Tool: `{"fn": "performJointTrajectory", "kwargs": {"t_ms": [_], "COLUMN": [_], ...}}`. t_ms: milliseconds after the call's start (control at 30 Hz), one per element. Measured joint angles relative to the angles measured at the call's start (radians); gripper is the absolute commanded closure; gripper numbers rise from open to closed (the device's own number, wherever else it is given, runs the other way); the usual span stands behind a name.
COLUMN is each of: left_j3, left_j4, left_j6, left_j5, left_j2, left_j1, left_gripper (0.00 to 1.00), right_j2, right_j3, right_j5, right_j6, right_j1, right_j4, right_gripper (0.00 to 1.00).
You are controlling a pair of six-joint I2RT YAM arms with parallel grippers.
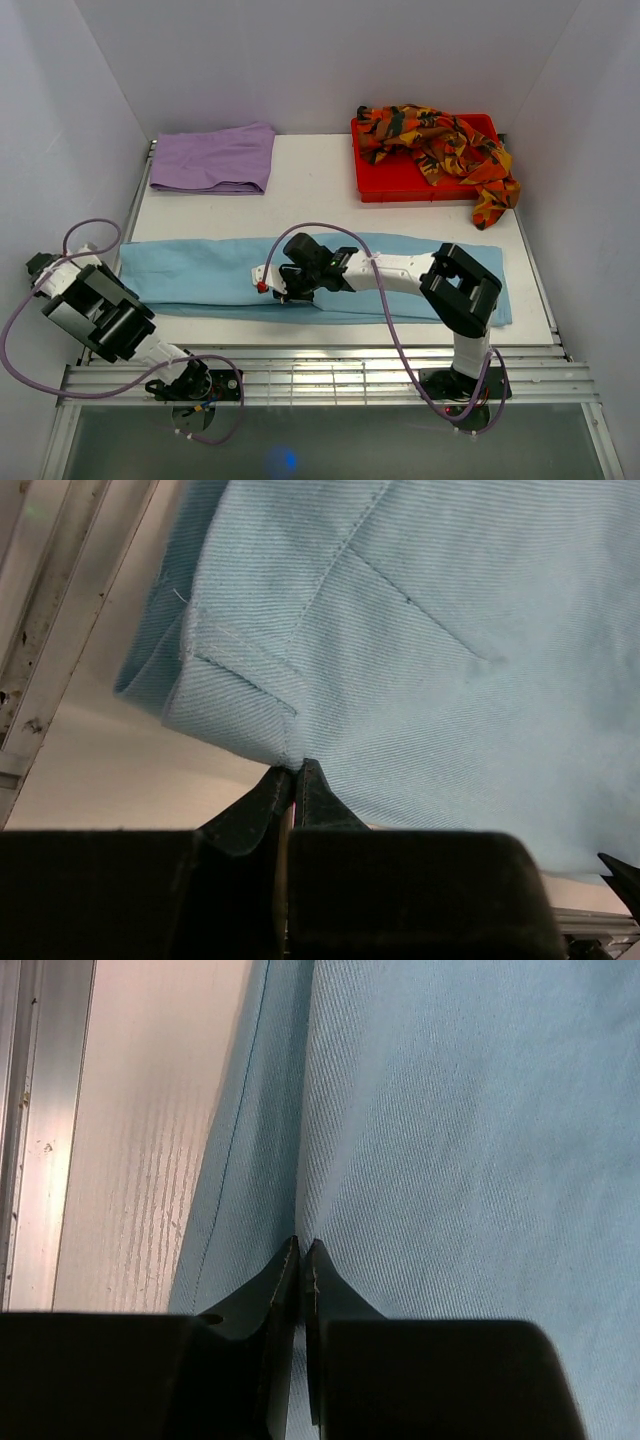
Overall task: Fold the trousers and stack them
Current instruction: Fold the trousers
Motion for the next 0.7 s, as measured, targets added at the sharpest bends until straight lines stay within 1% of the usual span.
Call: {"fn": "performJointTrajectory", "kwargs": {"t_ms": [233, 500, 533, 567, 600, 633, 667, 700], "left_j3": [-0.067, -0.068, -0.065, -0.058, -0.050, -0.041, -0.026, -0.008], "left_j4": [0.079, 0.085, 0.080, 0.075, 0.065, 0.053, 0.044, 0.035], "left_j6": [-0.002, -0.013, -0.006, 0.006, 0.027, 0.057, 0.090, 0.120], "left_j5": [-0.071, -0.069, -0.065, -0.060, -0.048, -0.036, -0.021, -0.002], "left_j2": [0.115, 0.114, 0.114, 0.114, 0.114, 0.113, 0.111, 0.102], "left_j1": [0.000, 0.001, 0.001, 0.001, 0.001, 0.001, 0.002, 0.004], "left_gripper": [1.00, 0.99, 0.92, 0.81, 0.60, 0.51, 0.42, 0.33], "right_j2": [0.043, 0.056, 0.058, 0.062, 0.067, 0.075, 0.081, 0.085], "right_j3": [0.001, 0.037, 0.045, 0.055, 0.065, 0.081, 0.092, 0.098], "right_j5": [0.000, -0.029, -0.039, -0.051, -0.063, -0.076, -0.091, -0.106], "right_j6": [-0.013, -0.037, -0.043, -0.048, -0.050, -0.052, -0.055, -0.054], "right_j1": [0.006, 0.010, 0.010, 0.010, 0.010, 0.010, 0.010, 0.010], "right_j4": [-0.014, -0.072, -0.085, -0.099, -0.114, -0.133, -0.156, -0.180], "right_gripper": [0.92, 0.92, 0.91, 0.86, 0.81, 0.76, 0.60, 0.52]}}
